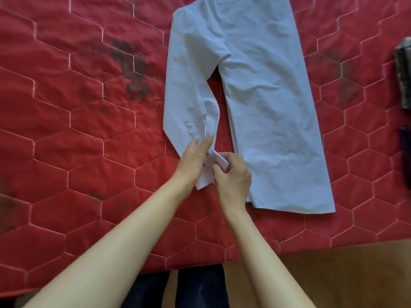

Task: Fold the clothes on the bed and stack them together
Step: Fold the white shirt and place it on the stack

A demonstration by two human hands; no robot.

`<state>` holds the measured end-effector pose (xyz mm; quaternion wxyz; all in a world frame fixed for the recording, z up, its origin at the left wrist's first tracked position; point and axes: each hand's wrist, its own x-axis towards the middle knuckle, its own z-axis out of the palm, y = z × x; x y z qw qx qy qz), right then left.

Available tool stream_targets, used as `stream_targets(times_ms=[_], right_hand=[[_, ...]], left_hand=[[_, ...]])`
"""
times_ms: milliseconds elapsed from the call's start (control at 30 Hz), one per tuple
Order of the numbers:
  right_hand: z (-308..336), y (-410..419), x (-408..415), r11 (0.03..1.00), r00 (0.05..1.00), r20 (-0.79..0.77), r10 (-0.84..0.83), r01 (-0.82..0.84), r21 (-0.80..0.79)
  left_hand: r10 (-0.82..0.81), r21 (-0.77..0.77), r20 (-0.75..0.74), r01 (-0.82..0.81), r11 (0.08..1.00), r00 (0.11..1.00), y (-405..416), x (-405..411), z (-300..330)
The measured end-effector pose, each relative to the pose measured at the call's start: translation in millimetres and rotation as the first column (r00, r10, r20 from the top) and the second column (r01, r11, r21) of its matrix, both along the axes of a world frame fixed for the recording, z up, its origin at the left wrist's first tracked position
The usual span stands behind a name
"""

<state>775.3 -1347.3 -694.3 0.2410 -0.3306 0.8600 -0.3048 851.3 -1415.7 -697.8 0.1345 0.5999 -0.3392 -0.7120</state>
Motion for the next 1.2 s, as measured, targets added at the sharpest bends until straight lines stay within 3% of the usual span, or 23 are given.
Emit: stream_targets(times_ms=[67, 200, 300, 400, 500, 633, 733, 800, 867, 1000, 1067, 1100, 1167, 1200], right_hand=[[17, -5, 21, 0.99, 0.991, -0.112, 0.073, -0.086, -0.112], [38, -23, 61, 0.956, 0.923, -0.327, 0.203, -0.259, -0.139], [52, -38, 78, 0.924, 0.914, -0.32, 0.248, -0.323, -0.205], [59, -49, 95, 0.96, 0.989, -0.138, 0.051, -0.087, -0.267], [45, -59, 128, 0.972, 0.969, 0.174, -0.175, 0.198, -0.13], [-2, -60, 186, 0.95, 0.854, 0.445, -0.269, 0.16, 0.268], [-24, -64, 237, 0.941, 0.865, 0.419, -0.276, 0.154, 0.302], [-30, -72, 261, 0.935, 0.885, 0.337, -0.32, 0.237, 0.265], [-32, -82, 277, 0.922, 0.901, 0.264, -0.345, 0.273, 0.274], [-35, -100, 296, 0.875, 0.873, 0.271, -0.405, 0.284, 0.392], [-30, -111, 299, 0.833, 0.853, 0.29, -0.435, 0.258, 0.49], [-22, -116, 297, 0.824, 0.808, 0.347, -0.476, 0.272, 0.498], [-2, -120, 291, 0.846, 0.693, 0.485, -0.534, 0.437, 0.307], [8, -117, 287, 0.839, 0.704, 0.481, -0.522, 0.525, 0.14]], left_hand=[[0.023, 0.158, -0.029, -0.018, 0.987, 0.999, -20, 4, 14], [0.069, 0.144, 0.054, -0.076, 0.987, 0.996, -52, 21, 35], [0.046, 0.044, 0.005, -0.046, 0.998, 0.999, -93, 58, 57], [-0.073, -0.084, -0.034, 0.07, 0.994, 0.997, -129, 127, 75], [-0.199, -0.071, 0.065, 0.203, 0.977, 0.978, -145, 208, 65], [-0.263, 0.022, 0.284, 0.267, 0.963, 0.922, -133, 285, 9], [-0.284, -0.011, 0.41, 0.316, 0.949, 0.867, -124, 315, -26], [-0.218, -0.148, 0.468, 0.319, 0.936, 0.856, -124, 323, -37], [-0.193, -0.242, 0.469, 0.336, 0.91, 0.862, -126, 325, -38], [-0.264, -0.255, 0.466, 0.414, 0.874, 0.845, -126, 324, -37], [-0.246, -0.246, 0.383, 0.354, 0.902, 0.891, -128, 321, -26], [-0.225, -0.219, 0.261, 0.284, 0.933, 0.939, -129, 318, -18], [-0.169, -0.13, -0.048, 0.162, 0.978, 0.984, -134, 314, 4], [-0.147, -0.107, -0.168, 0.13, 0.986, 0.975, -137, 314, 13]])
